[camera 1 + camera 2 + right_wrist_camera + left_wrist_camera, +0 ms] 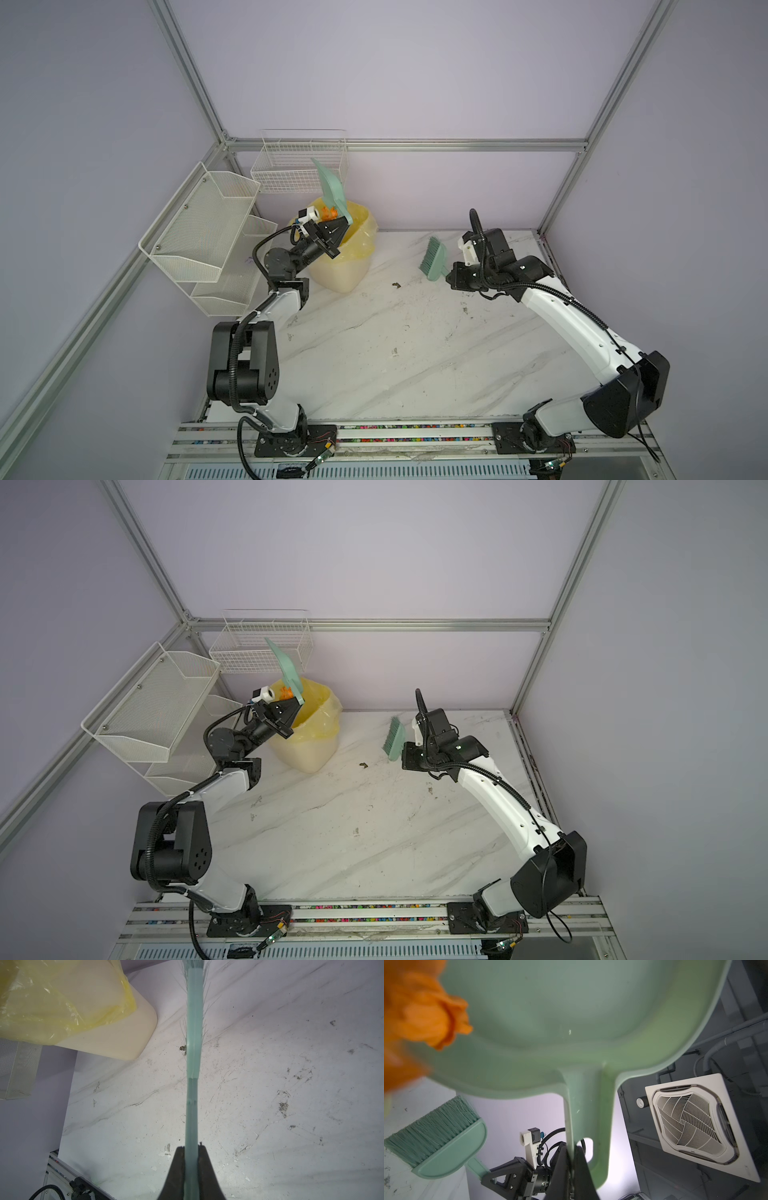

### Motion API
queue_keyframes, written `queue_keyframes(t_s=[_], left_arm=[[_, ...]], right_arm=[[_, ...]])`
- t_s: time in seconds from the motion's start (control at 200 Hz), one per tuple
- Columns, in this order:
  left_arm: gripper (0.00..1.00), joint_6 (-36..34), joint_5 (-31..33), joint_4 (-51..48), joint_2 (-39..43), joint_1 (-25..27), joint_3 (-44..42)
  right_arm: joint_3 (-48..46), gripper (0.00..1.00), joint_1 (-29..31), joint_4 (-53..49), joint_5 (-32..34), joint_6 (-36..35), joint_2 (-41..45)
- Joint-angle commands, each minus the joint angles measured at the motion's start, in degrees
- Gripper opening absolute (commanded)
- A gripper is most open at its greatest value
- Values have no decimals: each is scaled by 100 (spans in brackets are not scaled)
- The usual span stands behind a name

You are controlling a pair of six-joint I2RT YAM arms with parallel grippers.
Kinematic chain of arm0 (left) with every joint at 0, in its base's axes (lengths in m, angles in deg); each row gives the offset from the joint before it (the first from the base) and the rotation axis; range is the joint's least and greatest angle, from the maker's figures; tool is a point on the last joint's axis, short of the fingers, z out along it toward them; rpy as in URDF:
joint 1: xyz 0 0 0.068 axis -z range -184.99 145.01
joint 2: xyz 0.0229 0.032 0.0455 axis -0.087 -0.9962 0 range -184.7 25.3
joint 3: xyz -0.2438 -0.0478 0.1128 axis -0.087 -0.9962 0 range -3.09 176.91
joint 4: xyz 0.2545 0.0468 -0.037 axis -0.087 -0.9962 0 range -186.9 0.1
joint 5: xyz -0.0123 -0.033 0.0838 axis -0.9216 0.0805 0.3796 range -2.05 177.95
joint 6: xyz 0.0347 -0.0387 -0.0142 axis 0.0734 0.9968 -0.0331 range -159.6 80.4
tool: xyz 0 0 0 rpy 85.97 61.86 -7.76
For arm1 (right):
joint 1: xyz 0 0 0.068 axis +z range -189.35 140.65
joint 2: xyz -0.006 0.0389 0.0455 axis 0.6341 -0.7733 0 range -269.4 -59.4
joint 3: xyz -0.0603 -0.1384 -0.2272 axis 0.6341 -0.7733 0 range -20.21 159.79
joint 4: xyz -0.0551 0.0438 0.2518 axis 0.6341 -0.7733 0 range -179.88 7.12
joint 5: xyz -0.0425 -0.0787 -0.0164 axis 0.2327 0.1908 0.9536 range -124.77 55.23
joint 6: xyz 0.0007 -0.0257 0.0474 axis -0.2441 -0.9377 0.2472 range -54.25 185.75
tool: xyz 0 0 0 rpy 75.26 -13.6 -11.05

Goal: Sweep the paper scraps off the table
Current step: 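Bring the emptied dustpan toward the brush and lower both onto the table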

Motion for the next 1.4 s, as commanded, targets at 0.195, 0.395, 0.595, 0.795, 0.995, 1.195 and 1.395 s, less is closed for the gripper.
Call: queue_keyframes(t_s=[0.195,0.395,0.595,0.795,0.995,1.195,1.395], left_arm=[[0,1979,185,1286,80,-34,-205],[0,71,-775,-1526,872,149,196],[0,-5283,-477,-8485,1599,1059,2022],[0,-7432,961,-11039,1264,2442,2875],[0,-8764,2976,-12593,210,3772,3554],[0,-9153,4094,-12932,-773,4292,3695],[0,-9284,4431,-12836,-1488,4403,3856]], right_arm=[[248,0,-20,-2,-7,46,83],[250,0,-30,125,-60,39,66],[360,0,-289,280,64,185,131],[313,0,-1203,791,-503,439,376],[-483,0,-1353,2203,-1002,1045,957],[-1946,0,-1352,3644,-1588,1547,1188],[-2996,0,-1352,4606,-1742,1834,1330]])
